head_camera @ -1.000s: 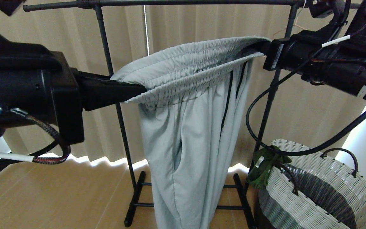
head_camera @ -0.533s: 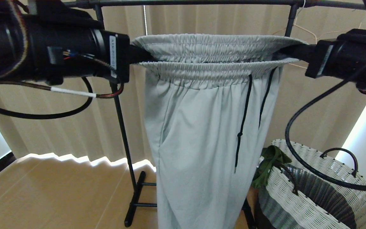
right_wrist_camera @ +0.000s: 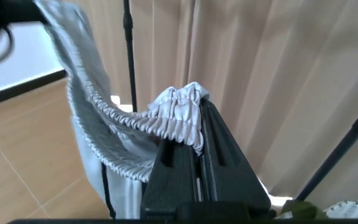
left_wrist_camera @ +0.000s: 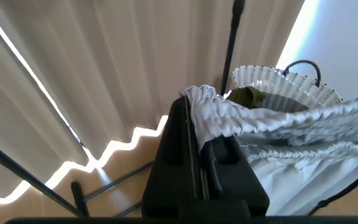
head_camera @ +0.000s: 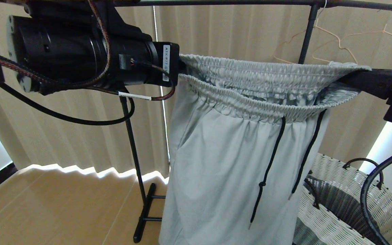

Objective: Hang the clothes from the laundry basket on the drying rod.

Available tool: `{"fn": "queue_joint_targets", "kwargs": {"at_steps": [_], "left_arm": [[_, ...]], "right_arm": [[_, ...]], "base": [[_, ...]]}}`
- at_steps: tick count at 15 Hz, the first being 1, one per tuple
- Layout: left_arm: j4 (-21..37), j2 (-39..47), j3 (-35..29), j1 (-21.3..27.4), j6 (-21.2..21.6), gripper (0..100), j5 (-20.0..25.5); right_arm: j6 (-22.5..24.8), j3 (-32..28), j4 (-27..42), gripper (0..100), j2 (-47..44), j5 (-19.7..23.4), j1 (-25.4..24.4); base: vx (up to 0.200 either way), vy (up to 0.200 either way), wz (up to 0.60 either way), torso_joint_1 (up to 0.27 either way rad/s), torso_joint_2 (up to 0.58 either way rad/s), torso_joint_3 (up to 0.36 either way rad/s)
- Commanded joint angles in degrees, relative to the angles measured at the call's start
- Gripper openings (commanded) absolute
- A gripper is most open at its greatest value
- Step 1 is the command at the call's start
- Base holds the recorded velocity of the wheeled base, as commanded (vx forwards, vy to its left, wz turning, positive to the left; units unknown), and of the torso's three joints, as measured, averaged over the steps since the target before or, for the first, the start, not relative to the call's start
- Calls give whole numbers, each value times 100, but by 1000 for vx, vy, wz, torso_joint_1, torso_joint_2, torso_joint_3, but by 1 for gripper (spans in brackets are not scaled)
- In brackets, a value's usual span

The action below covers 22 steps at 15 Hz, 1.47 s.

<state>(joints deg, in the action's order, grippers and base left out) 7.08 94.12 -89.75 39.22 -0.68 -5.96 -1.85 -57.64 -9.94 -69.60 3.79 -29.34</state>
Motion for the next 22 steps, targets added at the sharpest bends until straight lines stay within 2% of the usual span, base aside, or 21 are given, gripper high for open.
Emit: {"fn": "queue_joint_targets", "kwargs": {"at_steps": [1, 6, 16, 22], "left_arm": [[4, -17, 27, 51, 7, 0, -2], [12, -395, 502, 77, 165, 0, -2], [12, -483, 520, 69, 200, 0, 7], [4, -483, 581, 69, 358, 0, 7]], "right_arm": [[10, 24, -17, 0, 113, -10, -28], [124, 16, -35, 0, 60, -10, -10], [159, -72, -26, 0, -54, -10, 139], [159, -63, 9, 0, -54, -10, 139]], "base": [[0, 0, 0, 0, 0, 0], [0, 0, 0, 0, 0, 0], [0, 0, 0, 0, 0, 0], [0, 0, 0, 0, 0, 0]]}}
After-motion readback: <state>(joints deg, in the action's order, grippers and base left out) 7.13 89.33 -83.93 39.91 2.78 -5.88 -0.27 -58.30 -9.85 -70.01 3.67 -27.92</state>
